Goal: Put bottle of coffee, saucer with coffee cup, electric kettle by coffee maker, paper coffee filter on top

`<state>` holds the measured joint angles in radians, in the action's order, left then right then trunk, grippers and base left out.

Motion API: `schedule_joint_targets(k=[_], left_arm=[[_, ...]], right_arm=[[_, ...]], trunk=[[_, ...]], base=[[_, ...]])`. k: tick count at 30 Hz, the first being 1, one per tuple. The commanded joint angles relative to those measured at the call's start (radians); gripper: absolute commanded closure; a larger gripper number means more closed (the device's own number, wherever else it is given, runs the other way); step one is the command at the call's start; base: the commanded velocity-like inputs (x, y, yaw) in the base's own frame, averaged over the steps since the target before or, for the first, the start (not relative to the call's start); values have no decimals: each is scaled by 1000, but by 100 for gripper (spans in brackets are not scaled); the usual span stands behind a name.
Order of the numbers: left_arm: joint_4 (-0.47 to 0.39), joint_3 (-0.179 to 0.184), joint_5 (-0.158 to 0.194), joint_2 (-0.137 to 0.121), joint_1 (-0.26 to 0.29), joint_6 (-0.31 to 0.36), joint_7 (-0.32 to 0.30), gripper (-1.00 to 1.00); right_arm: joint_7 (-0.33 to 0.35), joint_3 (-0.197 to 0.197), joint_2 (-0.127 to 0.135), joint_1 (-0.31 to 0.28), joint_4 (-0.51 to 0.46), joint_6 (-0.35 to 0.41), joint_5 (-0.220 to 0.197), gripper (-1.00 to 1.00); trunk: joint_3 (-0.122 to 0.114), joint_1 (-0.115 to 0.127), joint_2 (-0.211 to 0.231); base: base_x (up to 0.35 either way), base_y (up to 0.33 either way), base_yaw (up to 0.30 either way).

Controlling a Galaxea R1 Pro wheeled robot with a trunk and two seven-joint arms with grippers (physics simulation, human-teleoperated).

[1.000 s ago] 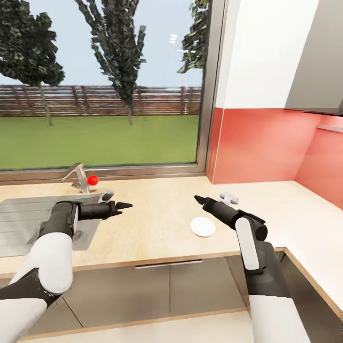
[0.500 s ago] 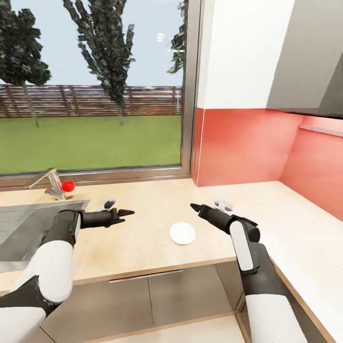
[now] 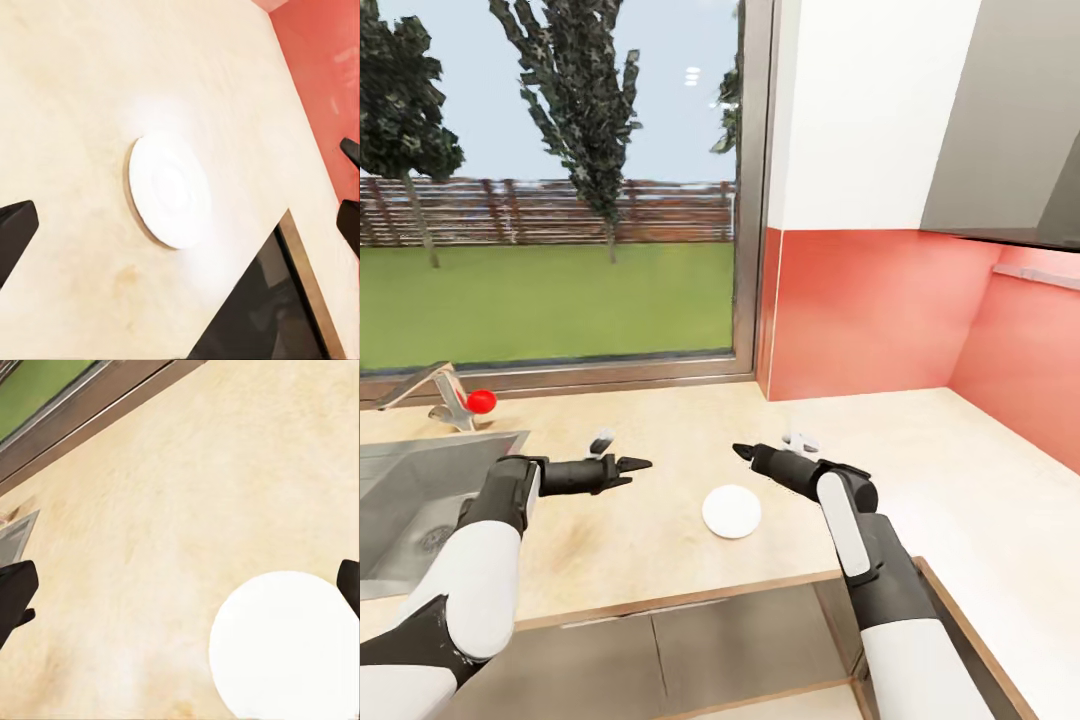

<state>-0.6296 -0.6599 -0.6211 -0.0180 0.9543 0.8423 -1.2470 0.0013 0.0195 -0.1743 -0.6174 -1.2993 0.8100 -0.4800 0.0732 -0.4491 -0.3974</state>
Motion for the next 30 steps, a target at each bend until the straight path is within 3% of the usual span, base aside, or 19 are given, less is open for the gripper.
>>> schedule_joint_targets(k=[1, 6, 9, 18, 23, 30], left_arm=[[-6, -4, -16, -5, -4, 9, -3, -100], [-10, 1, -47, -33, -32, 8, 15, -100], [-5, 1, -45, -44, -49, 8, 15, -100], [3, 2, -44, -19, -84, 8, 15, -100], [3, 3, -47, 5, -125, 8, 15, -100], [2, 14, -48, 7, -138, 8, 15, -100]], right_arm=[[-6, -1, 0, -1, -7, 4, 6, -100], [-20, -2, 0, -1, -35, 4, 20, -100], [-20, -3, 0, -1, -51, 5, 20, -100], [-20, -3, 0, -1, -11, 5, 21, -100], [-19, -2, 0, -1, 94, 5, 19, -100], [-15, 0, 0, -1, 197, 3, 17, -100]], trunk=[[2, -1, -3], [2, -1, -3], [2, -1, -3], [2, -1, -3], [2, -1, -3], [2, -1, -3]], base=[[201, -133, 0], [227, -162, 0], [157, -224, 0], [97, -251, 0], [230, -198, 0], [167, -113, 0]])
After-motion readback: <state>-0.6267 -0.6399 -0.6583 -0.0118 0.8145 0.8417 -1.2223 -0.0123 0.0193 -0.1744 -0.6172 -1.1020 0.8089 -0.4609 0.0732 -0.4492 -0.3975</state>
